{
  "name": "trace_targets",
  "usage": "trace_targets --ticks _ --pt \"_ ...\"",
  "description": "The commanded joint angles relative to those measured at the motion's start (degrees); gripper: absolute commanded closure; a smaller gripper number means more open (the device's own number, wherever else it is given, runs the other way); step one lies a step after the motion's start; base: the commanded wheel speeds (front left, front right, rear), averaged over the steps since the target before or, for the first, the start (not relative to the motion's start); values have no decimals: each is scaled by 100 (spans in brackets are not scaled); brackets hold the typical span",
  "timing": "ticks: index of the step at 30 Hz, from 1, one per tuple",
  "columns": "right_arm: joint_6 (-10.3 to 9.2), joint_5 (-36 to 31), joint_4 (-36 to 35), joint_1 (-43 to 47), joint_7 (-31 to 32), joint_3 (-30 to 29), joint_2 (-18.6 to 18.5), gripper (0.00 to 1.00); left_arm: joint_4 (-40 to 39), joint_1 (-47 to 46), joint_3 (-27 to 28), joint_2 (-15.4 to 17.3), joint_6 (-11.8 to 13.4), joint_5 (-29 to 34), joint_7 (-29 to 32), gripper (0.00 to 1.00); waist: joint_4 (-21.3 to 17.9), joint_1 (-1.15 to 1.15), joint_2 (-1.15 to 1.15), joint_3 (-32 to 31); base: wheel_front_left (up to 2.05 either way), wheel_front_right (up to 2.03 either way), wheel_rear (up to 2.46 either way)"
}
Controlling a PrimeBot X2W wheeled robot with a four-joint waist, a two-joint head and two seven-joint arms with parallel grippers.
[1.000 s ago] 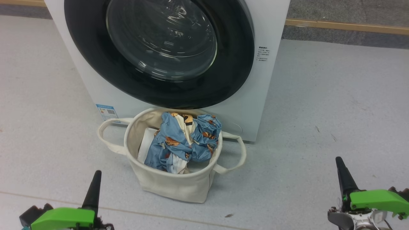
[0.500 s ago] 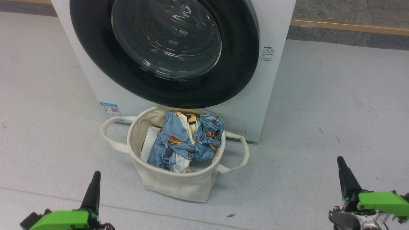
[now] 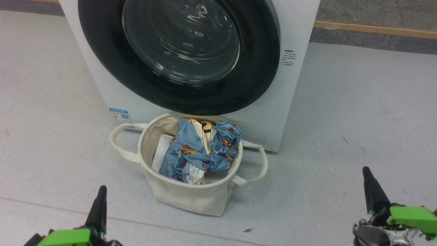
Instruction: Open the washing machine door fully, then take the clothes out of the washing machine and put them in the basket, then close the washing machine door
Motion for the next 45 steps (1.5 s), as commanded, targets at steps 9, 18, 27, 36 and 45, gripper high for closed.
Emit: trace_targets --ticks 9,18,27,36,45 --pt "1 31 -232 -86 48 109 -33 100 -225 -155 198 27 -41 -20 49 100 -1 0 0 0 0 0 0" --pt "1 31 -232 -86 48 109 -33 100 -225 -155 197 27 -41 -20 49 100 -1 0 0 0 0 0 0" --pt "1 31 -232 -86 47 109 -33 100 -225 -155 197 27 -41 -20 48 100 -1 0 0 0 0 0 0" --pt "1 31 -232 -86 47 109 -33 100 -225 -155 197 27 -41 -21 48 100 -1 0 0 0 0 0 0" --pt "1 31 -232 -86 47 109 -33 100 -225 -155 196 27 -41 -21 48 100 -1 0 0 0 0 0 0"
